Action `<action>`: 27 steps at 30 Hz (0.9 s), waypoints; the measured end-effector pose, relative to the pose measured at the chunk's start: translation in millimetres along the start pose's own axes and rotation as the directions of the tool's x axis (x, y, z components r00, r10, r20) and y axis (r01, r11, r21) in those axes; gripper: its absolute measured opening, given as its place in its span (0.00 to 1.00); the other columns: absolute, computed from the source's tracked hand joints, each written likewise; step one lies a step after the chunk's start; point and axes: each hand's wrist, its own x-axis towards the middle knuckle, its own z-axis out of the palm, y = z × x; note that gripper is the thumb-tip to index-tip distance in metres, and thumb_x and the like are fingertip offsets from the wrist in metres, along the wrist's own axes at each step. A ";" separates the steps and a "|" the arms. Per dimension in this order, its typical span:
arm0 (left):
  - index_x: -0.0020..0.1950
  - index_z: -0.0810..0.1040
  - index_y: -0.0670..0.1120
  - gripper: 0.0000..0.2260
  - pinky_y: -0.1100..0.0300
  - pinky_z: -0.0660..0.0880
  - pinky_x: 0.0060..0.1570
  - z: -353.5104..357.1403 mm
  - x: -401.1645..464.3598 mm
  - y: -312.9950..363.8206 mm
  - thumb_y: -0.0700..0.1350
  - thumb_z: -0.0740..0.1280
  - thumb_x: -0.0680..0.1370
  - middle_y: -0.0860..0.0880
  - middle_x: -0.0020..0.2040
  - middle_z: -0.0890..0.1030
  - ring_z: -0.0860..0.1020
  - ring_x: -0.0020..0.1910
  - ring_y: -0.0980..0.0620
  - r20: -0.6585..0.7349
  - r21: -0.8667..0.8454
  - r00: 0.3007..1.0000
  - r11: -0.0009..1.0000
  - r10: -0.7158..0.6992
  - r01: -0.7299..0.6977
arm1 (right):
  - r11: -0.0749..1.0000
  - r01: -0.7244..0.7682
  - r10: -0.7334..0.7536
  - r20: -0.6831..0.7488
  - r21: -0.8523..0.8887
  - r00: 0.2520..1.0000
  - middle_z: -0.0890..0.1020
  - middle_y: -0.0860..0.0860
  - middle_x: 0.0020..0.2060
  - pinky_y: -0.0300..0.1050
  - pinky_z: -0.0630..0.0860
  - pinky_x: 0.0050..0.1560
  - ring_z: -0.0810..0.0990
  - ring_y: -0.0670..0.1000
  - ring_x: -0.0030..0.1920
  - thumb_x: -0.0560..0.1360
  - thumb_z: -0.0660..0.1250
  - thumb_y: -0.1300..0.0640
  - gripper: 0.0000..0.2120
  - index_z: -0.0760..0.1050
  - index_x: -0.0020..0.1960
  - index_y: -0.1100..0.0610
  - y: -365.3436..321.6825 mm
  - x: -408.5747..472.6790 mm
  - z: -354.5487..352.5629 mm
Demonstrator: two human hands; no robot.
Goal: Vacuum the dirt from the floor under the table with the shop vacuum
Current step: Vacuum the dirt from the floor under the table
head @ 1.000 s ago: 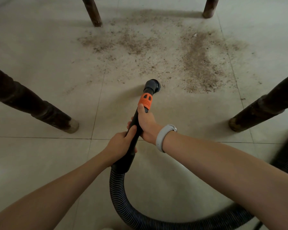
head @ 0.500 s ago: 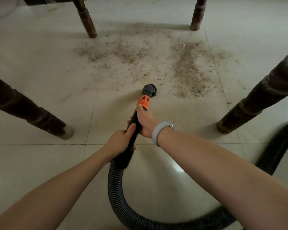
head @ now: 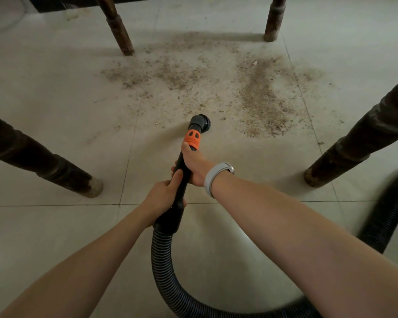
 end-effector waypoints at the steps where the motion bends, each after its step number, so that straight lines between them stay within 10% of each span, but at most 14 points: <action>1: 0.47 0.80 0.38 0.31 0.59 0.75 0.41 0.6 -0.5 0.1 0.62 0.50 0.80 0.45 0.35 0.84 0.82 0.38 0.47 0.008 0.008 1.000 1.000 0.005 -0.005 | 1.000 0.001 -0.001 -0.001 0.015 1.000 0.71 0.55 0.33 0.51 0.74 0.46 0.74 0.53 0.31 0.81 0.54 0.48 0.15 0.65 0.43 0.58 1.3 0.2 -1.4; 12: 0.38 0.78 0.43 0.27 0.63 0.72 0.39 8.7 -23.9 -7.6 0.60 0.51 0.80 0.48 0.33 0.83 0.81 0.34 0.52 0.129 0.164 0.988 0.980 0.087 -0.108 | 0.980 0.069 -0.052 -0.093 0.185 0.994 0.70 0.54 0.32 0.48 0.74 0.34 0.72 0.53 0.29 0.81 0.54 0.49 0.15 0.65 0.41 0.58 38.2 -19.4 -26.5; 27: 0.44 0.80 0.39 0.31 0.61 0.73 0.36 12.5 10.7 24.7 0.63 0.51 0.80 0.48 0.31 0.82 0.80 0.31 0.53 0.054 0.046 0.997 0.997 0.063 -0.066 | 0.998 0.032 -0.030 -0.047 0.050 0.998 0.72 0.55 0.35 0.50 0.76 0.42 0.75 0.53 0.31 0.81 0.55 0.46 0.14 0.66 0.50 0.59 -16.7 -1.6 -26.3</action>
